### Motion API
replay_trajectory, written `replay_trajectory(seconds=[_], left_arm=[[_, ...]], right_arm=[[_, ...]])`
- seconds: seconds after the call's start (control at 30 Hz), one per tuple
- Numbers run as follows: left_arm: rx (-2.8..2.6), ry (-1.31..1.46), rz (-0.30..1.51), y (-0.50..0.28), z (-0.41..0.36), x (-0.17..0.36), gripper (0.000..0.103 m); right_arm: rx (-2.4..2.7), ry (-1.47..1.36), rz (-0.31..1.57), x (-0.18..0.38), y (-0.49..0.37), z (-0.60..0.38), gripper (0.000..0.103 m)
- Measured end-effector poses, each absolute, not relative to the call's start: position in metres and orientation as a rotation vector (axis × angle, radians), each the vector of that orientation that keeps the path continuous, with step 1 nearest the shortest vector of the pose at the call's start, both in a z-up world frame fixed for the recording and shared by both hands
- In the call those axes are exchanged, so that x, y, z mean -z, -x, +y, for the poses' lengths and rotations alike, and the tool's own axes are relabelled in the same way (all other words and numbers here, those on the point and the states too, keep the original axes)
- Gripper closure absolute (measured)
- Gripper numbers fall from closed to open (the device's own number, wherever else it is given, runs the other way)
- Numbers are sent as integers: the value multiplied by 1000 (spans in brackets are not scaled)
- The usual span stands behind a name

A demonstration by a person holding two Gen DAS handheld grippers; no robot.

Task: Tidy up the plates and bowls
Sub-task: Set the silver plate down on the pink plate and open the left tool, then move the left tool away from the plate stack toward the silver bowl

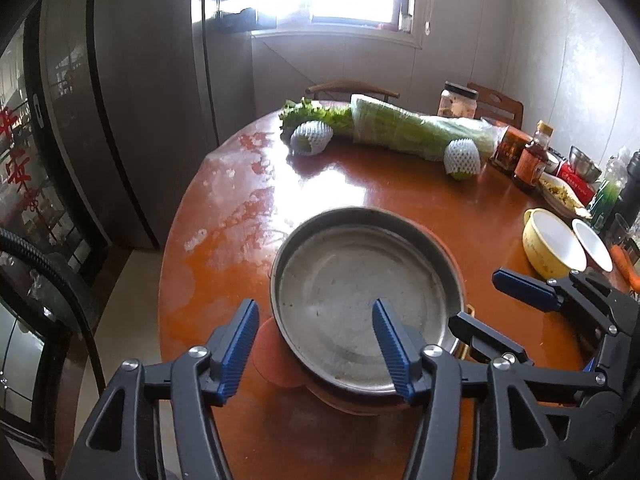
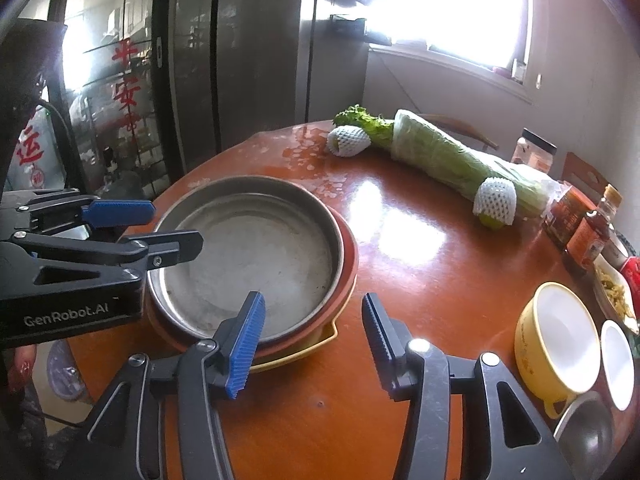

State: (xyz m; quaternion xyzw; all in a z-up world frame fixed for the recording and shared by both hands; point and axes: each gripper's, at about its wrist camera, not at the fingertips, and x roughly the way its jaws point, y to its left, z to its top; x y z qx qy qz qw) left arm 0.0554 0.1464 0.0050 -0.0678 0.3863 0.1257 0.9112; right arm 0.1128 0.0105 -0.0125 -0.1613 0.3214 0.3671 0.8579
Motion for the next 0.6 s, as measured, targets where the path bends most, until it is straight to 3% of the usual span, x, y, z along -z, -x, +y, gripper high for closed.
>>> replay_trajectory(seconds=[0.6], left_arm=[[-191, 72, 705, -46, 90, -41, 32]], right_arm=[[-671, 219, 566, -37, -98, -56, 30]])
